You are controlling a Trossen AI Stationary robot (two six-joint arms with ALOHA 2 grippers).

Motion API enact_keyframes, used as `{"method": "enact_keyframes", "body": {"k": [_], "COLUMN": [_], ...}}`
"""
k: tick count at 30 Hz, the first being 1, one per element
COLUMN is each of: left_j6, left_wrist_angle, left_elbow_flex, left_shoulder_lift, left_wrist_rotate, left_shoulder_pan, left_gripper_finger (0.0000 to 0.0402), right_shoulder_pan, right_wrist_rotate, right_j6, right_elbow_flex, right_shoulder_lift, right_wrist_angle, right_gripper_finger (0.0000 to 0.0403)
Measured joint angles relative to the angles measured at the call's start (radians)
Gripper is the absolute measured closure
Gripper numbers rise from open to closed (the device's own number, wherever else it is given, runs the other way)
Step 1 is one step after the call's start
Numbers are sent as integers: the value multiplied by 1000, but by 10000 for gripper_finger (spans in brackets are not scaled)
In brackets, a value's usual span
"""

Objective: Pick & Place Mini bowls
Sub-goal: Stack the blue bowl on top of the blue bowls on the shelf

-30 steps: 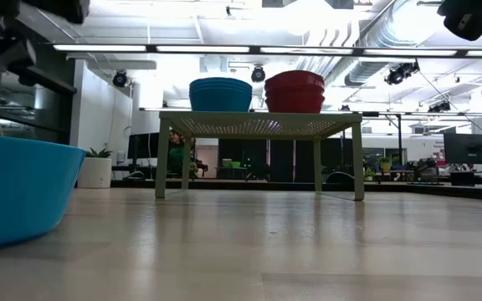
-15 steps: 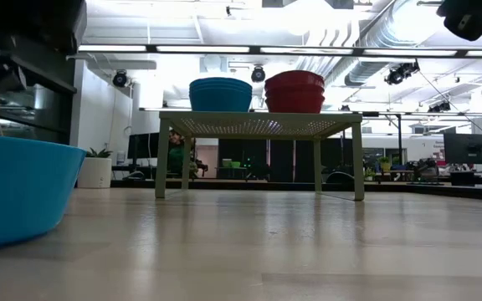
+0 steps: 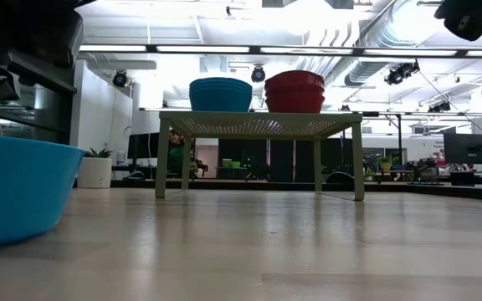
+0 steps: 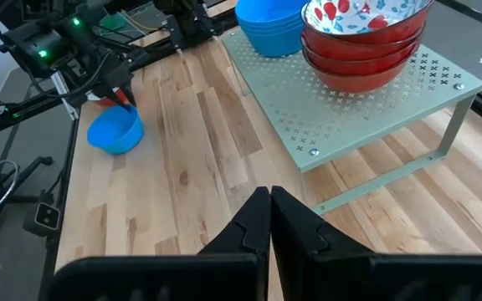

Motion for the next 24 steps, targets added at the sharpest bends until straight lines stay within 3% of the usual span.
{"method": "enact_keyframes", "body": {"k": [5,12,19,24], "left_j6": [-8,-15,14,99], "left_wrist_angle": [2,9,-84,-177], "left_elbow_flex": [1,5,64,141], "left_shoulder_lift": [6,-3,-86,-164], "left_wrist_rotate": [3,-21,-208,-253], "left_shoulder_pan": [1,14,69,145], "left_gripper_finger": [394,399,400,401], "right_shoulder_pan": [0,0,0,0], "right_wrist_rotate": [0,-1,-1,-1], "right_j6": [0,-2,-3,-3], "right_elbow_flex": [0,0,0,0], "right_shoulder_lift": [0,0,0,0], "right_wrist_angle": [0,0,0,0], "right_gripper_finger": [402,402,402,402]}}
